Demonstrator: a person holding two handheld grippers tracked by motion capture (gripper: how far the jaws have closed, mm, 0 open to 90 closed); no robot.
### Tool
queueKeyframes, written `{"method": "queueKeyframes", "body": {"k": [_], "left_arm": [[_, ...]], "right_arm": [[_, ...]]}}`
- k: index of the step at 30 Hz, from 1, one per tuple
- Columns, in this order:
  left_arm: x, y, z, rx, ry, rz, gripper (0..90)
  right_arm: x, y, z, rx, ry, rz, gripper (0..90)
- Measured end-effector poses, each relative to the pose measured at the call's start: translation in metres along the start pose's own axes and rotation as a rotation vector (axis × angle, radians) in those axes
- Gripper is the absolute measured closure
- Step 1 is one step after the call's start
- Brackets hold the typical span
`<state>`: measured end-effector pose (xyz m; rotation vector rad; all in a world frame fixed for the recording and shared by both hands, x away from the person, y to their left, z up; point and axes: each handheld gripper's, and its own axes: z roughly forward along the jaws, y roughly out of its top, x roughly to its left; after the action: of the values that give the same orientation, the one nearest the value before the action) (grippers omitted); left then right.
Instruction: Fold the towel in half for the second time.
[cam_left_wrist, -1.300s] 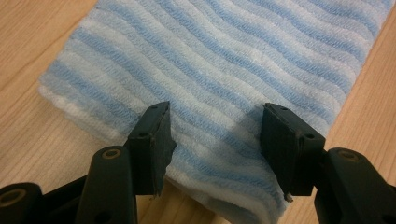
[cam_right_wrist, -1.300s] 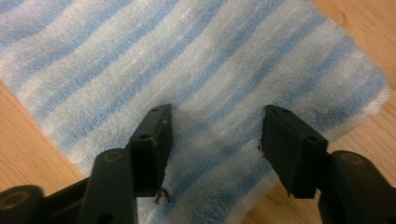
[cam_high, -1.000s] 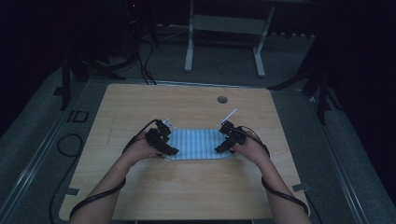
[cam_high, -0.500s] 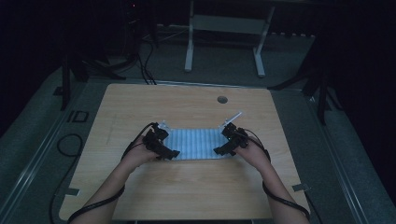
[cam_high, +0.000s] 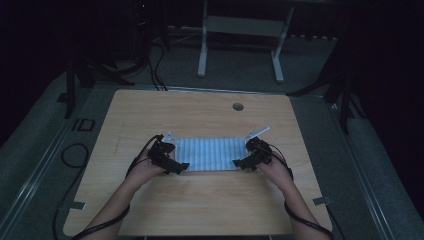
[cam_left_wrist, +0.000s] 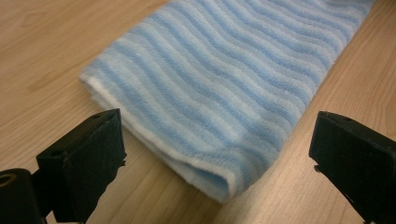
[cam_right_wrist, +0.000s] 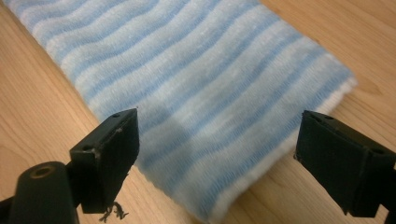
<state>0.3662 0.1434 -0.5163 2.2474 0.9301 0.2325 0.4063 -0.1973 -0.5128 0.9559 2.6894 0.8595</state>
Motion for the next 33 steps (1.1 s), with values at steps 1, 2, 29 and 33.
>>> {"method": "queueKeyframes", "body": {"k": [1, 2, 29, 33], "left_arm": [[0.0, -0.002, -0.001, -0.006, 0.001, 0.002, 3.5], [0.0, -0.003, -0.002, -0.008, 0.002, 0.0, 3.5], [0.011, -0.064, -0.025, -0.047, 0.039, -0.073, 3.5], [0.016, -0.074, -0.031, -0.05, 0.062, -0.101, 3.5]], "right_arm": [[0.0, -0.002, -0.001, -0.006, -0.006, 0.002, 13.3], [-0.001, -0.004, -0.002, -0.013, -0.004, 0.006, 13.3], [-0.037, -0.09, -0.042, -0.127, -0.081, 0.143, 13.1], [-0.042, -0.104, -0.045, -0.124, -0.098, 0.166, 13.1]]}}
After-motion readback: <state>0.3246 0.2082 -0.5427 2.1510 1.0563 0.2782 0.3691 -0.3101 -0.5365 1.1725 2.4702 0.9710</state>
